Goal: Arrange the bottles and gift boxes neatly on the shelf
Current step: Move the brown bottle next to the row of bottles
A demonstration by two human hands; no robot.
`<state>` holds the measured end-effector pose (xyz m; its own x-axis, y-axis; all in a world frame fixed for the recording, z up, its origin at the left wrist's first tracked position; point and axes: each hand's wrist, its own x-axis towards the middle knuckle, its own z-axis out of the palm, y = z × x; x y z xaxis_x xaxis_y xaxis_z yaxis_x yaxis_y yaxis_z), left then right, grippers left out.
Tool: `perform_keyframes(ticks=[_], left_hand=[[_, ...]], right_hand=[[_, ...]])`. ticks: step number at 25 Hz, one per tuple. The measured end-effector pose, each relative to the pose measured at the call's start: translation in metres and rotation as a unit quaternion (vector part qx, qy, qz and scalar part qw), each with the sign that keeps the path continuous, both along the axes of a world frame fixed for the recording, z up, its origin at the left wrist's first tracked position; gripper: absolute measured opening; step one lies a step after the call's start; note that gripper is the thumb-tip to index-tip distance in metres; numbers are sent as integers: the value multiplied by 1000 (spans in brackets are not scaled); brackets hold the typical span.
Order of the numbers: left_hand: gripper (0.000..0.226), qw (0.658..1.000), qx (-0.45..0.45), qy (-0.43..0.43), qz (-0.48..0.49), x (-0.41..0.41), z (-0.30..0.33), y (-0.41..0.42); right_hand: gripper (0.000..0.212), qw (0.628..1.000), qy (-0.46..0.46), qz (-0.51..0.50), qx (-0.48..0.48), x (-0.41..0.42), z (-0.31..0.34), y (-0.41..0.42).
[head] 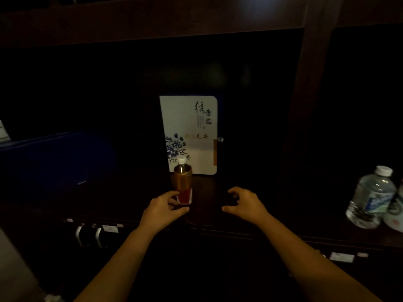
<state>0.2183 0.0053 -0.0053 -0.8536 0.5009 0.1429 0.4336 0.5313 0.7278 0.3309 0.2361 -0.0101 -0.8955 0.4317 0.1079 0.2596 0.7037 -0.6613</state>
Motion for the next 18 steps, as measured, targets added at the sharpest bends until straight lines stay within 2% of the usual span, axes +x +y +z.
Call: perform_keyframes(ticks=[6, 9, 14, 16, 18], left_hand=[[72, 999, 25, -27, 21, -71, -3, 7], [76, 995, 72, -66, 19, -100, -9, 16], [87, 982, 133, -126, -42, -134, -21, 34], [82, 978, 145, -132, -75, -141, -25, 41], [73, 975, 156, -129, -97, -148, -29, 46]], right_hand=[[76, 998, 16, 20, -63, -94, -16, 1], [84, 992, 11, 44, -118, -126, -29, -3], [99, 974, 13, 46, -219, -156, -50, -11], [97, 970, 29, 48, -237, -164, -53, -15], [84, 965, 50, 56, -251, -174, -55, -21]])
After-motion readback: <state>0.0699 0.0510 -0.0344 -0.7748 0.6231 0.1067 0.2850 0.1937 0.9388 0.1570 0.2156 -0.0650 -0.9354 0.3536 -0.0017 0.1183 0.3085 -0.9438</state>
